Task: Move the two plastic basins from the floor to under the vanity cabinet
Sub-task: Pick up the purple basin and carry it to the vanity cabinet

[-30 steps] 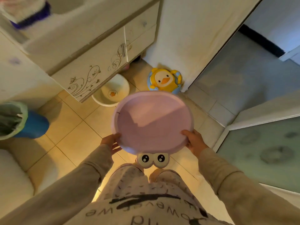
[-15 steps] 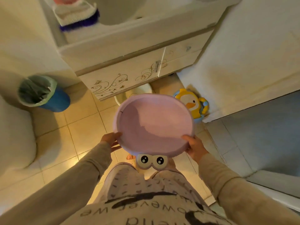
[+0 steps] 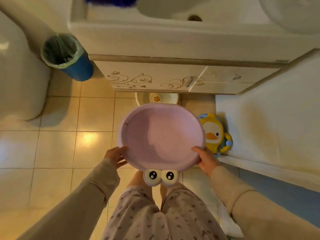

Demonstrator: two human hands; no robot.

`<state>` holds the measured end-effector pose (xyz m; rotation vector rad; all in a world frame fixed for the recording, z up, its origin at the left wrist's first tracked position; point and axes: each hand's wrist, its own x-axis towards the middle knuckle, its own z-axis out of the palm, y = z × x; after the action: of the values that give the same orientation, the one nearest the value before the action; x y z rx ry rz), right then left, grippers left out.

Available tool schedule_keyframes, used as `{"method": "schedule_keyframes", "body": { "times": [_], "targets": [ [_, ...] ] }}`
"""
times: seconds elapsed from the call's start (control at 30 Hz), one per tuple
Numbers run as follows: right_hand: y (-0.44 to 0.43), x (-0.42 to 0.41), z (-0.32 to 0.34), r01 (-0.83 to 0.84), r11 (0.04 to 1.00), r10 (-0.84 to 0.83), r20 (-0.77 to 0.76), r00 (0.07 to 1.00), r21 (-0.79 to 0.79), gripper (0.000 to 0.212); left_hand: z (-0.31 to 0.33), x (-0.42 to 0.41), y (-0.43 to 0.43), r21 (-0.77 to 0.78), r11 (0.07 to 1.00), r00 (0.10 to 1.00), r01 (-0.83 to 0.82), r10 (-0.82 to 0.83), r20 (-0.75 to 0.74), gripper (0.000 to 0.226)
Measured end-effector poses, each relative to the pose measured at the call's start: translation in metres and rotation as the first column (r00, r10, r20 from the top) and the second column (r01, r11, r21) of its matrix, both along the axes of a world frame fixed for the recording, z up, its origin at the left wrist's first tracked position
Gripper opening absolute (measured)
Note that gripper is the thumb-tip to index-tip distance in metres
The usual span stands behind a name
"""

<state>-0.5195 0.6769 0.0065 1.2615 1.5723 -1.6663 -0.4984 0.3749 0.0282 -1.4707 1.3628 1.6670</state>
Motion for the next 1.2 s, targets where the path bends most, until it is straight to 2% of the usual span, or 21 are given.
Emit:
{"method": "schedule_keyframes", "body": {
  "times": [0.13,0.23,0.4,0.47,0.63,0.77,0.87,1.0,1.1,1.2],
  "targets": [
    [0.008,-0.020,-0.030,-0.039,0.999,0.039,0.027,0.999,0.009,0.037,-0.039,-0.011,0.005,0.015,0.999,0.998,-0.045,0.044,0.046,0.020],
    [0.009,-0.032,-0.062,-0.065,0.997,0.063,0.042,0.997,0.048,0.038,-0.077,-0.027,0.006,0.039,0.999,0.998,-0.034,0.031,0.061,0.004],
    [0.002,-0.057,-0.132,-0.032,0.988,0.030,0.016,0.999,0.150,0.044,-0.152,-0.054,0.005,0.069,0.998,1.000,0.003,-0.004,0.019,0.004],
    [-0.002,-0.068,-0.166,-0.040,0.979,0.038,0.014,0.999,0.199,0.051,-0.185,-0.062,0.003,0.068,0.998,1.000,0.012,-0.013,0.006,0.008],
    [-0.010,-0.106,-0.270,-0.093,0.952,0.096,0.002,0.995,0.291,0.058,-0.270,-0.094,-0.008,0.074,0.995,0.996,0.071,-0.068,-0.051,0.039],
    [-0.014,-0.150,-0.354,-0.129,0.939,0.145,-0.030,0.989,0.319,0.057,-0.344,-0.135,-0.019,0.058,0.994,0.990,0.094,-0.087,-0.114,0.031],
    [-0.017,-0.192,-0.404,-0.189,0.874,0.250,-0.082,0.965,0.448,0.056,-0.393,-0.173,-0.025,0.009,0.992,0.978,0.124,-0.121,-0.171,0.019],
    [-0.021,-0.249,-0.453,-0.172,0.781,0.338,-0.175,0.925,0.601,0.055,-0.449,-0.225,-0.029,-0.131,0.972,0.947,0.195,-0.221,-0.232,0.015],
    [-0.024,-0.280,-0.485,-0.163,0.732,0.404,-0.229,0.886,0.661,0.057,-0.484,-0.256,-0.032,-0.192,0.957,0.929,0.220,-0.265,-0.257,0.014],
    [-0.025,-0.299,-0.511,-0.144,0.728,0.435,-0.290,0.853,0.670,0.055,-0.512,-0.275,-0.032,-0.276,0.920,0.906,0.279,-0.347,-0.242,0.023]
  ]
}}
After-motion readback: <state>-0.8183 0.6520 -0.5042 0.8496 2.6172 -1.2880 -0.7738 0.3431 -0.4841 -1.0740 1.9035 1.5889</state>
